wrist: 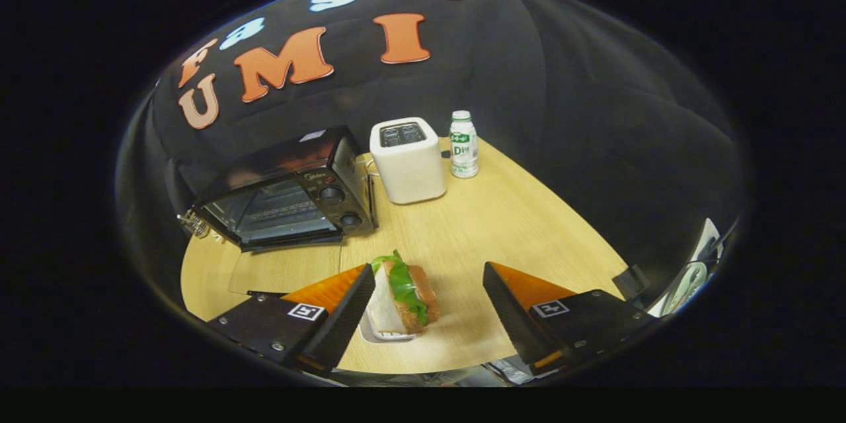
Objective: Open the toaster oven, put the food inside, and close the toaster oven door.
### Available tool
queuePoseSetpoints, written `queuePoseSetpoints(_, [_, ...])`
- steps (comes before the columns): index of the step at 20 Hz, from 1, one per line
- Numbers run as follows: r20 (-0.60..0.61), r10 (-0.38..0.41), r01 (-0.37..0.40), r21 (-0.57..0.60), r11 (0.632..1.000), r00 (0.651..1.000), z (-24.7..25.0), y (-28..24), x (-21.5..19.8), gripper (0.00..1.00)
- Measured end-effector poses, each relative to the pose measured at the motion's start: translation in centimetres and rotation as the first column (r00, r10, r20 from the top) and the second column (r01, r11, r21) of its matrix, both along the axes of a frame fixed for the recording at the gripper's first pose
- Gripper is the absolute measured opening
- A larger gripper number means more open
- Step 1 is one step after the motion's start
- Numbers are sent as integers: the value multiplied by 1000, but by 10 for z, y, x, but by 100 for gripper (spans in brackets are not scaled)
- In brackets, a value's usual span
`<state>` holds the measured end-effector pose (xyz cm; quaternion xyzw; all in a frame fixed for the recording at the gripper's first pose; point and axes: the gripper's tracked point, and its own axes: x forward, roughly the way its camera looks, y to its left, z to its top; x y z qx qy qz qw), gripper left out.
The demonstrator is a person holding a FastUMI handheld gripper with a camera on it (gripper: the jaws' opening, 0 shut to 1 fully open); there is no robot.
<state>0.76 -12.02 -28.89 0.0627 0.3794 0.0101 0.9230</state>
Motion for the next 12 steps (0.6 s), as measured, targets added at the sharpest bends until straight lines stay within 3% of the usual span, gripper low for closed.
queuePoseSetpoints(8, [-206, 167, -139, 147, 979, 964, -51, 18, 2, 98])
queuePoseSetpoints(10, [-265, 202, -160, 170, 972, 943, -66, 21, 3, 95])
queuePoseSetpoints(12, [-329, 239, -177, 208, 962, 913, -75, 31, -2, 85])
